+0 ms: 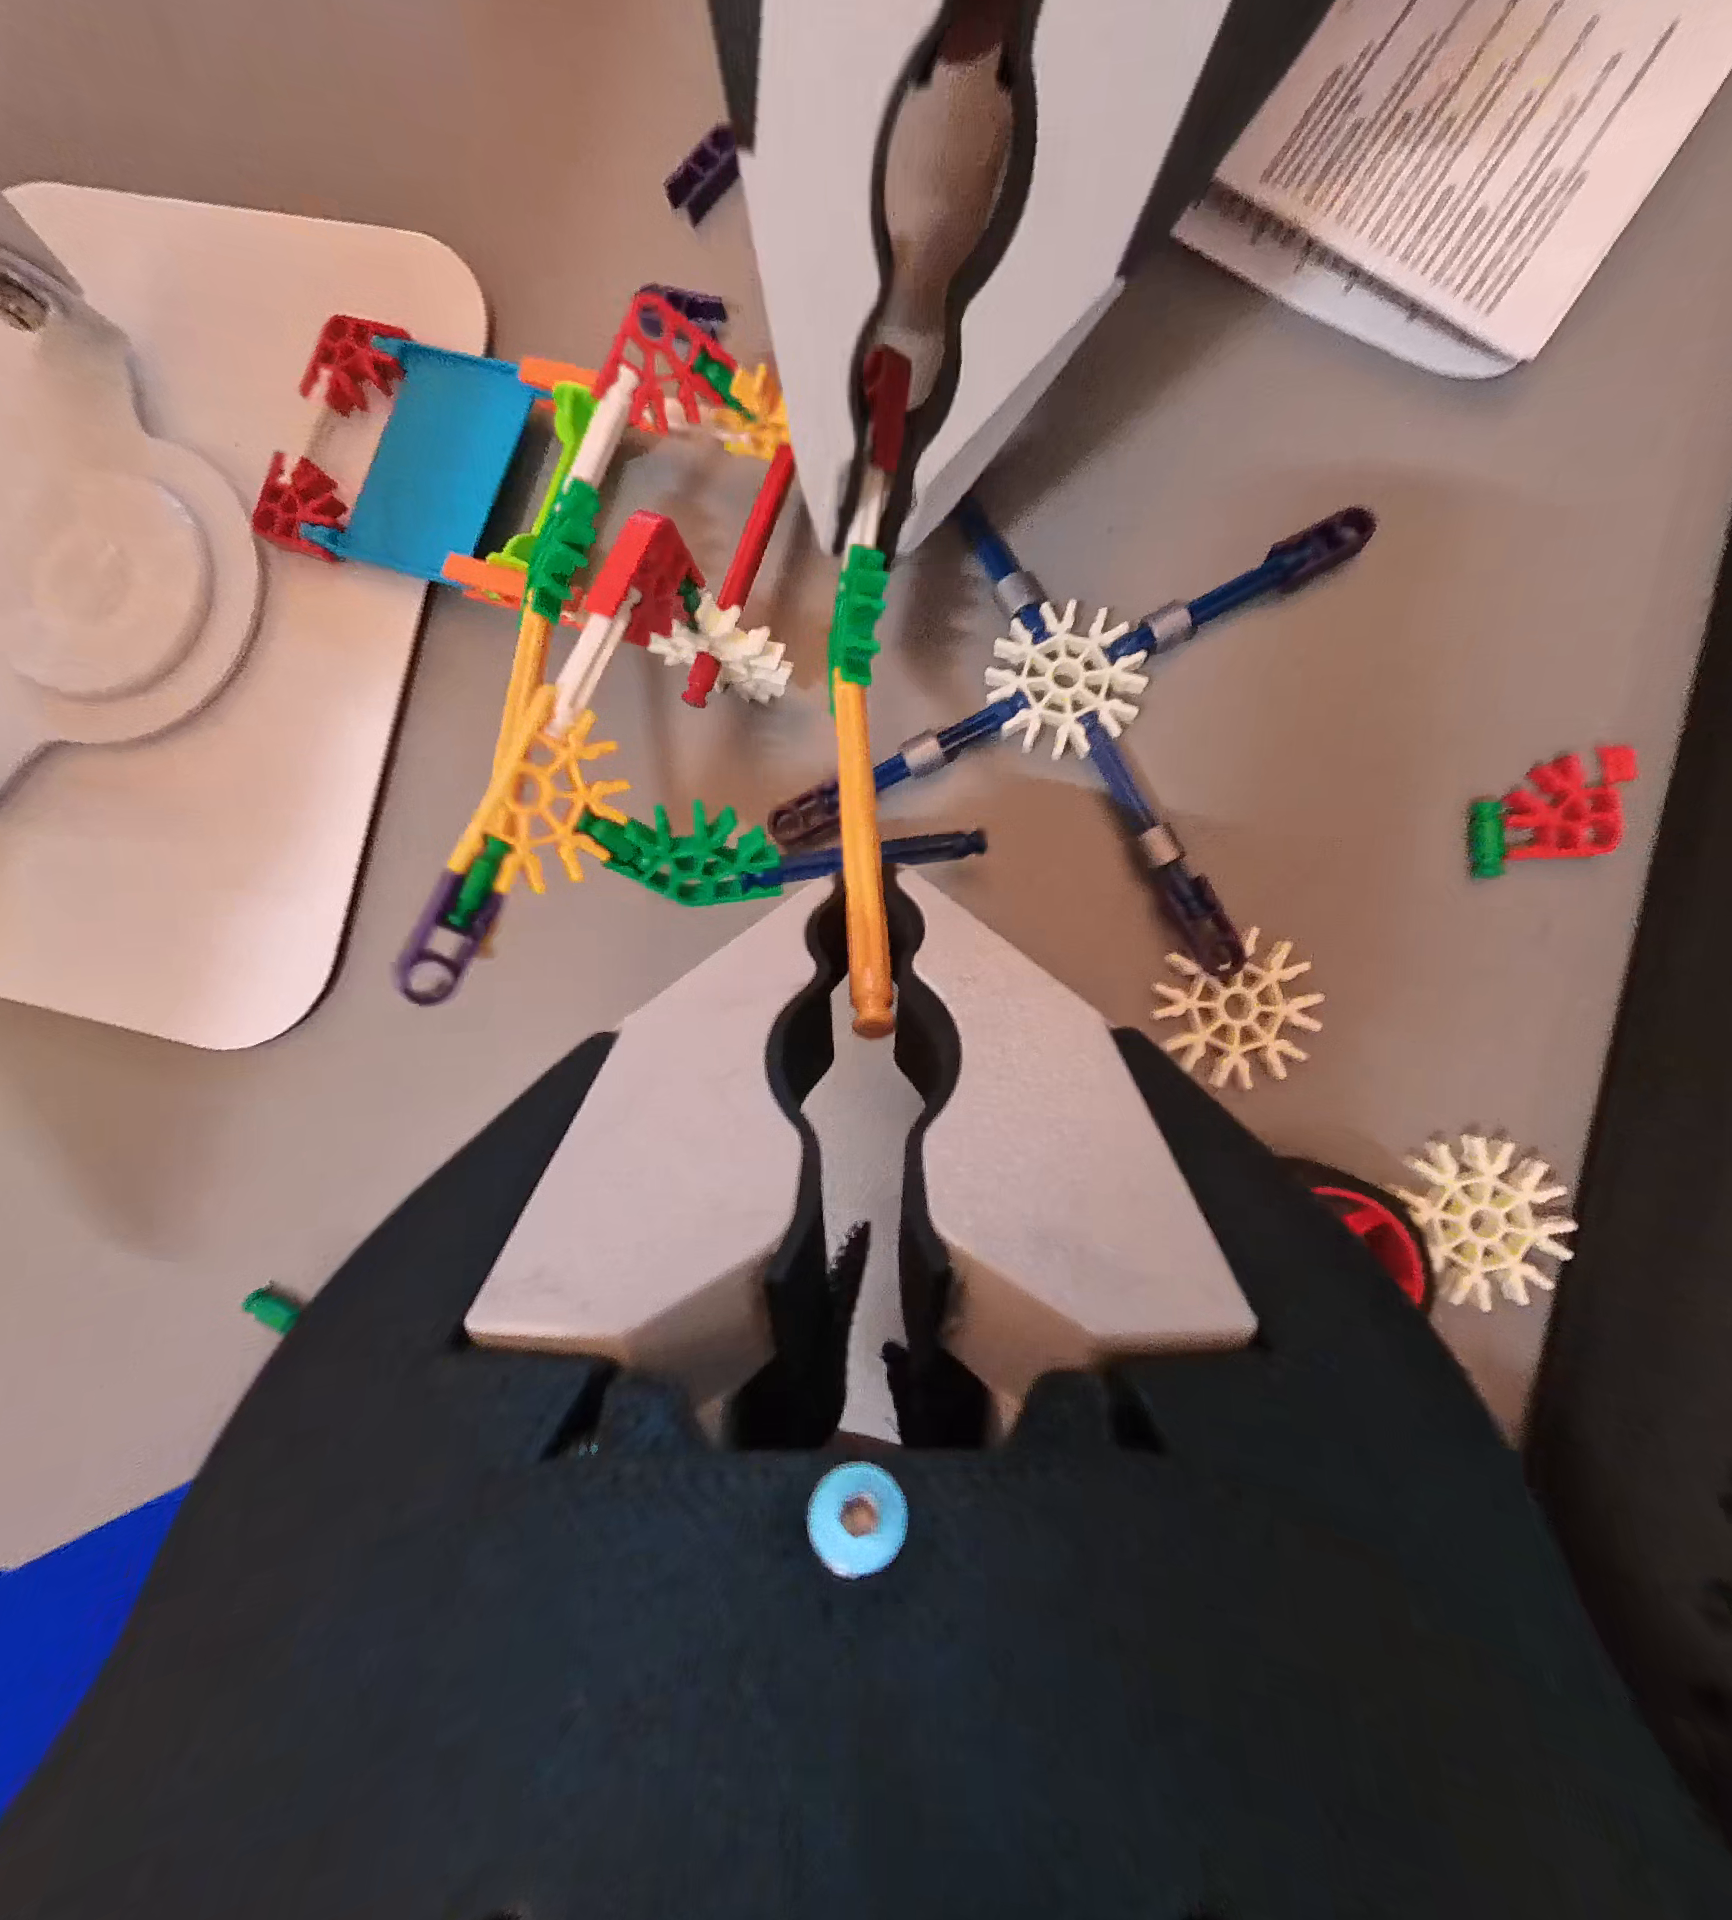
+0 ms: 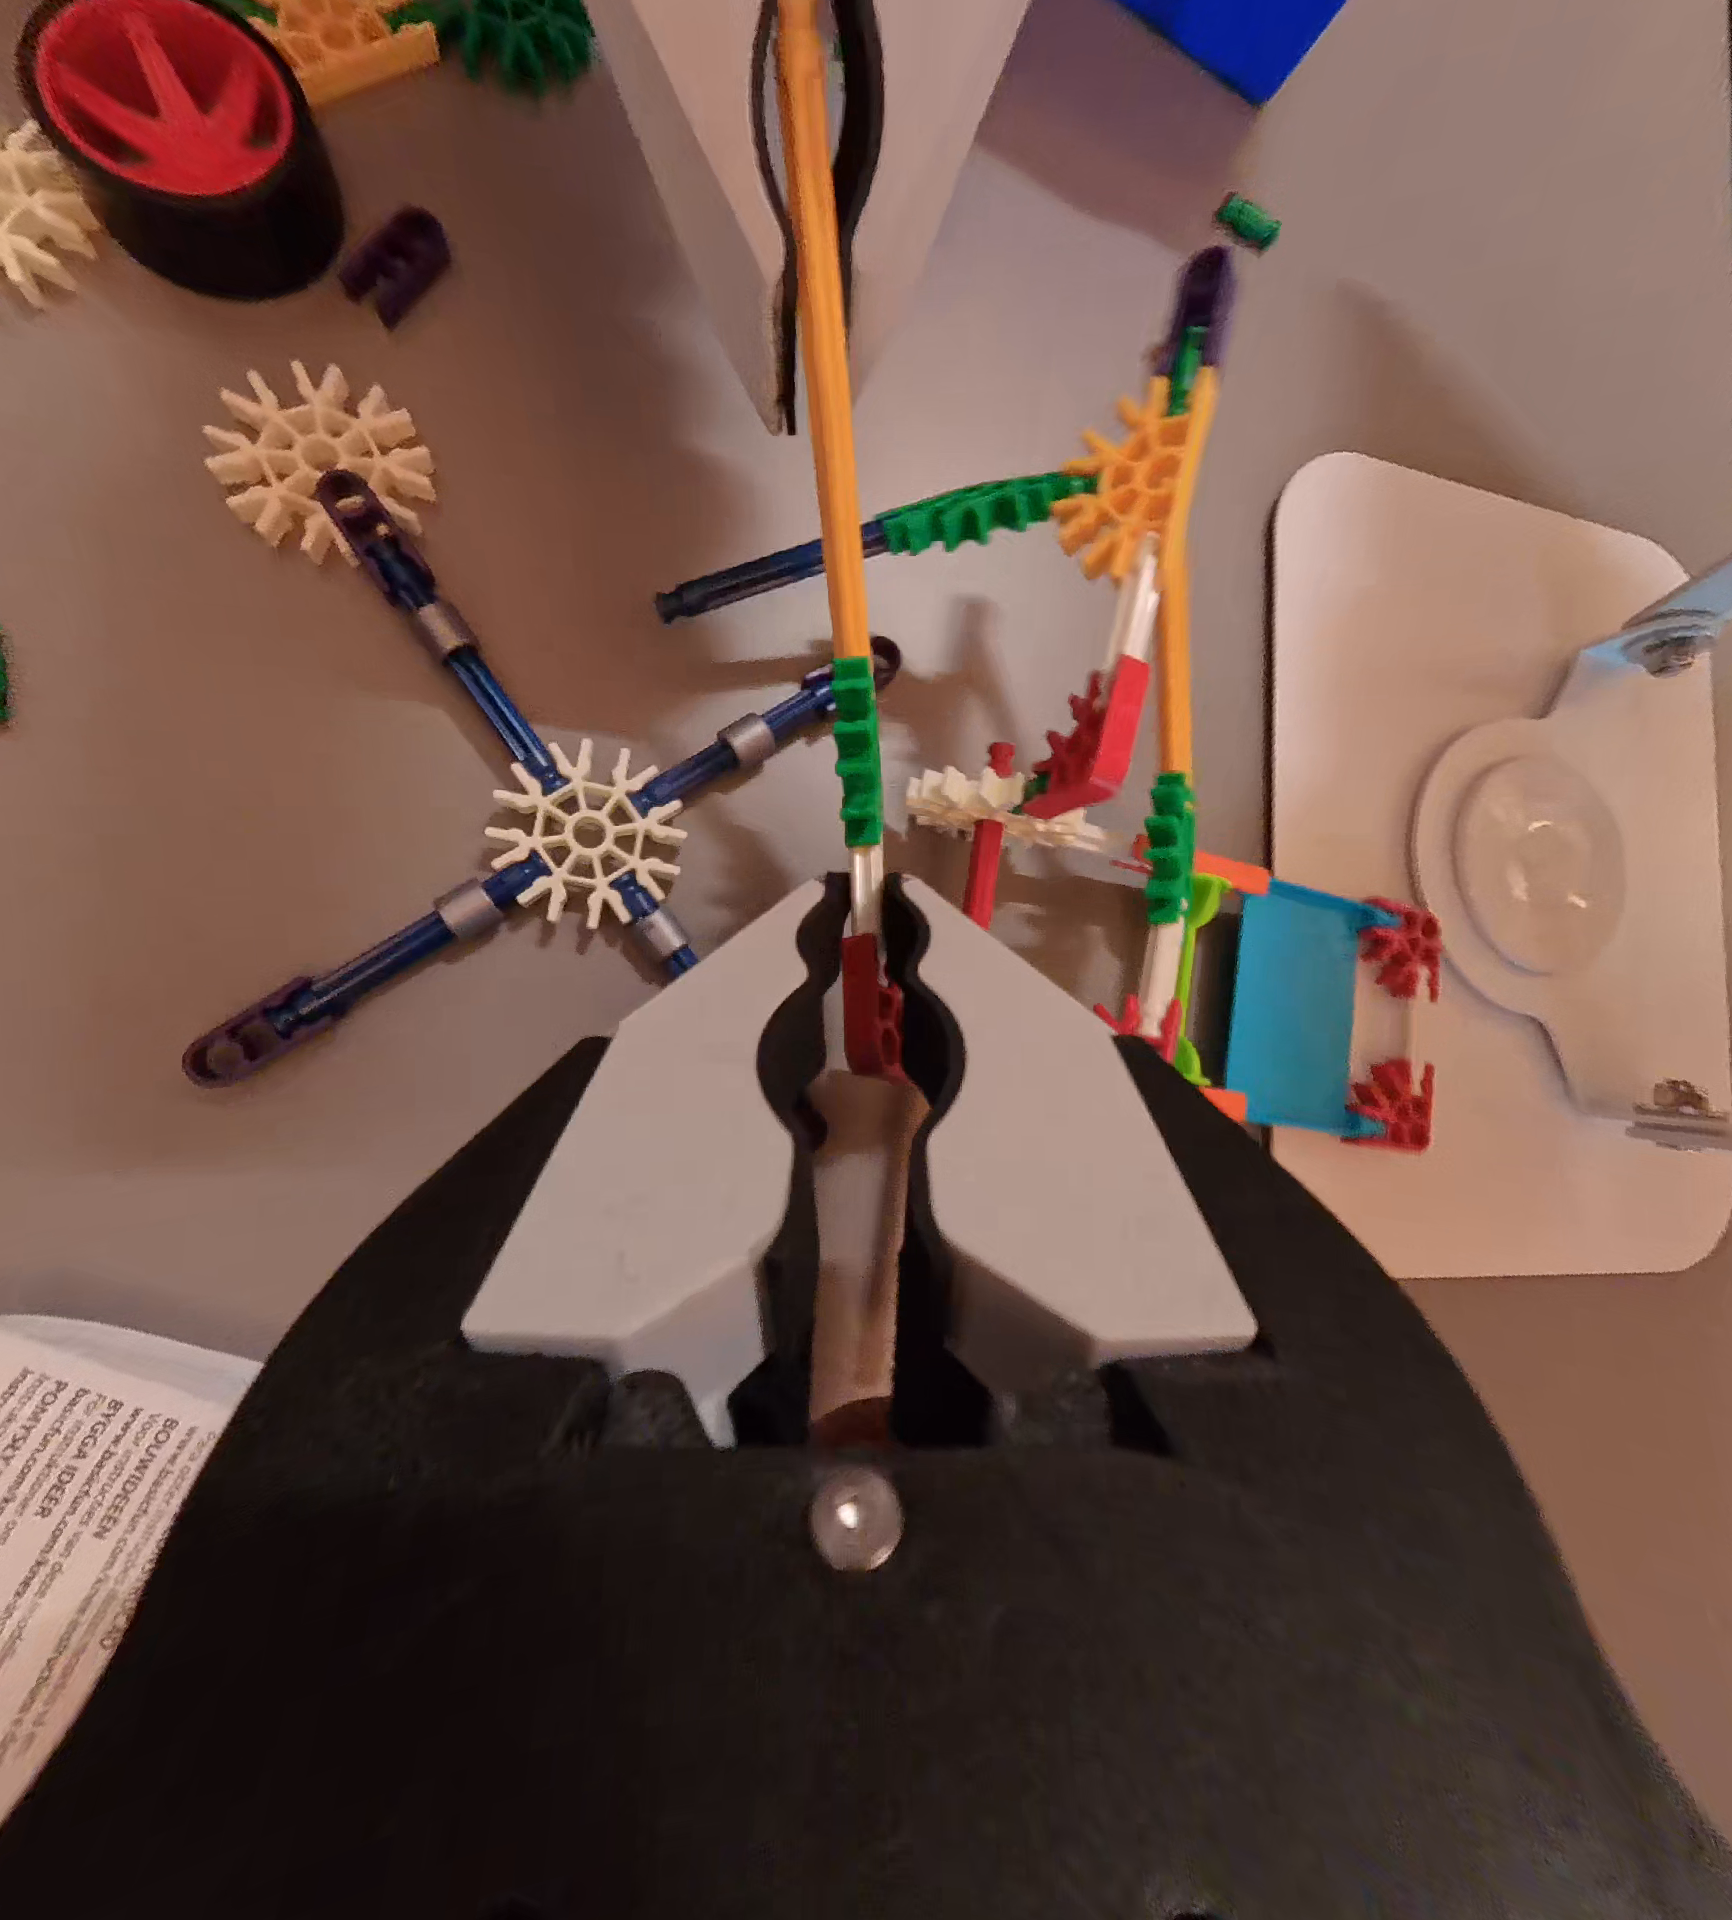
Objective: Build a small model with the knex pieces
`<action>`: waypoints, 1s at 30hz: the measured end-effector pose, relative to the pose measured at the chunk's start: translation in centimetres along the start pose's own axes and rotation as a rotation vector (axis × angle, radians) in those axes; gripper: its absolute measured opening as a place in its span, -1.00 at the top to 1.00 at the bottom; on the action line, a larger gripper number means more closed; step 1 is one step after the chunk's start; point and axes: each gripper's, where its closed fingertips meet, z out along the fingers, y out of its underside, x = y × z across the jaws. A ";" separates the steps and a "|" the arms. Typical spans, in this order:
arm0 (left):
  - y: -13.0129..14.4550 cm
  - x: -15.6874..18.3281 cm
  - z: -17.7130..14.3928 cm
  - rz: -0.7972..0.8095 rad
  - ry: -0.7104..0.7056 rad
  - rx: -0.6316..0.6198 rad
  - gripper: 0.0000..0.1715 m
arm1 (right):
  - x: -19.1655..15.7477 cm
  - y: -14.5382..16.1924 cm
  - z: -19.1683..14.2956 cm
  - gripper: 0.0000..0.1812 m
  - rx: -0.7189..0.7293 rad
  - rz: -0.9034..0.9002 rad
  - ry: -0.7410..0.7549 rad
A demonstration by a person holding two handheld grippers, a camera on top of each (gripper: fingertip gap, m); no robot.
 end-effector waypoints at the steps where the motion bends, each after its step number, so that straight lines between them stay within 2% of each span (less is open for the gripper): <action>1: -0.2 0.0 0.0 -0.005 0.006 0.020 0.98 | -0.1 0.1 0.1 0.95 0.002 0.007 -0.008; 3: -0.1 -0.2 0.0 0.001 -0.016 0.025 0.97 | -0.1 0.0 0.2 0.95 0.017 0.037 -0.028; 4: -0.2 -1.0 -0.1 0.018 -0.080 0.026 0.92 | 0.0 -0.1 0.1 0.94 0.031 0.062 -0.040; 7: -0.8 -3.6 -1.5 0.152 -0.368 -0.003 0.53 | 0.2 -0.1 -0.4 0.94 0.079 0.142 -0.092; 10: -3.1 -3.1 -2.9 0.455 -0.604 0.007 0.57 | 0.4 -0.1 -0.7 0.94 0.107 0.195 -0.128; 13: -4.6 -2.5 -2.7 0.712 -0.834 -0.012 0.64 | 0.5 0.1 -0.9 0.94 0.124 0.237 -0.160; 15: -5.2 -1.7 -2.1 0.875 -0.937 -0.026 0.69 | 0.8 0.3 -1.0 0.94 0.131 0.266 -0.167; 19: -6.1 -0.5 -3.1 0.965 -1.066 0.057 0.61 | 0.5 0.5 -0.9 0.95 0.137 0.286 -0.208; 22: -7.5 1.7 -3.2 1.070 -1.152 0.115 0.65 | 0.3 0.4 -0.8 0.95 0.134 0.283 -0.216; 24: -8.3 3.1 -2.7 1.076 -1.131 0.150 0.64 | 0.2 0.3 -0.8 0.95 0.136 0.287 -0.226; 28: -7.6 3.4 -0.2 1.090 -1.046 0.073 0.67 | 0.1 0.1 -1.0 0.95 0.146 0.297 -0.238; 30: -6.5 2.2 1.1 1.097 -1.017 -0.034 0.64 | 0.0 0.0 -1.0 0.95 0.148 0.301 -0.247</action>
